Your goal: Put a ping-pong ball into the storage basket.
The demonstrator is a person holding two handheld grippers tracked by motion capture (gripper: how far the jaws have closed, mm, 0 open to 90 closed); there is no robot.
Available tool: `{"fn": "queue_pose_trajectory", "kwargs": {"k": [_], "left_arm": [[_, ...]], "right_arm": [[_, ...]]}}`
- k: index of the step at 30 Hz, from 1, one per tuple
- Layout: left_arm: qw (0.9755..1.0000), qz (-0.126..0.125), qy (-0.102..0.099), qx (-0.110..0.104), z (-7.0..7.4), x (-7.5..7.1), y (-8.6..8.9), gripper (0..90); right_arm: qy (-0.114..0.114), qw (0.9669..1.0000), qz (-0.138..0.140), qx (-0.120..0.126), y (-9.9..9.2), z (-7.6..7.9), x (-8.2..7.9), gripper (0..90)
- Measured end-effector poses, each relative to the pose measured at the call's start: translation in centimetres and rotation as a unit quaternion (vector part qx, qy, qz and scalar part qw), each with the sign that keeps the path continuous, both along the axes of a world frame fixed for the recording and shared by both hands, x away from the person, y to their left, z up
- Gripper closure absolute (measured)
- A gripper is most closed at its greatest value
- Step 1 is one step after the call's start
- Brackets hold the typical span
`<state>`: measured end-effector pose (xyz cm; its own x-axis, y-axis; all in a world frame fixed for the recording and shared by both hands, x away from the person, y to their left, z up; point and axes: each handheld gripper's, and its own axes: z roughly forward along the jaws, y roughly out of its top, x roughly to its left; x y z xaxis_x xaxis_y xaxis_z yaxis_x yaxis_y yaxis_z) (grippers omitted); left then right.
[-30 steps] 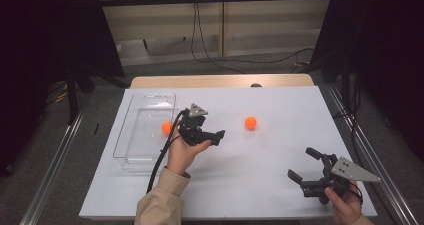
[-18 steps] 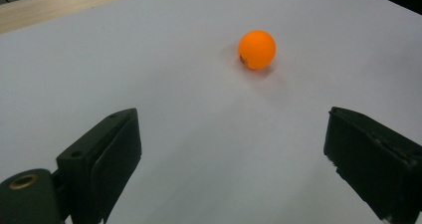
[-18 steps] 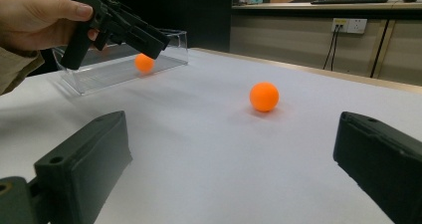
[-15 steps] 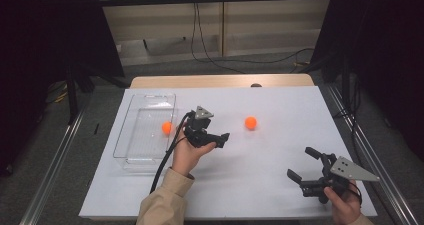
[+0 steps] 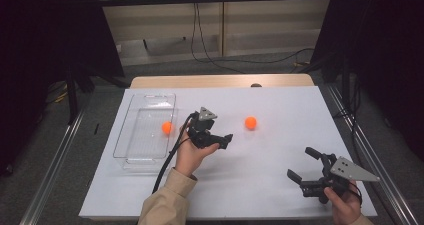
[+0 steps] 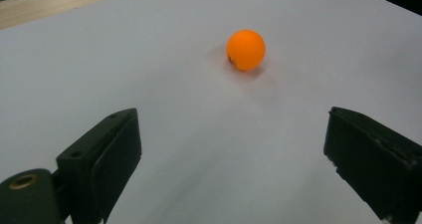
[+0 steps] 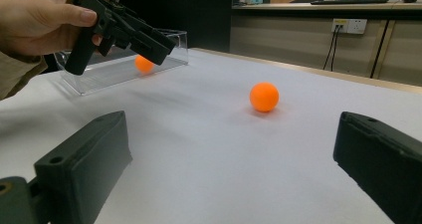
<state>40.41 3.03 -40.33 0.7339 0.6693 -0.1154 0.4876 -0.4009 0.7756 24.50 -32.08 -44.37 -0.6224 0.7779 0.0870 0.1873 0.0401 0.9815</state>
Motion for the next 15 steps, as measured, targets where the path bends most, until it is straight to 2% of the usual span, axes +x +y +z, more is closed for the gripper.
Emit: {"fn": "queue_pose_trajectory", "kwargs": {"k": [15], "left_arm": [[1.0000,-0.008,-0.001,0.005,-0.6,0.2,-1.2,8.0]], "right_arm": [[0.000,1.0000,0.002,-0.002,0.0,0.0,0.0,1.0]]}}
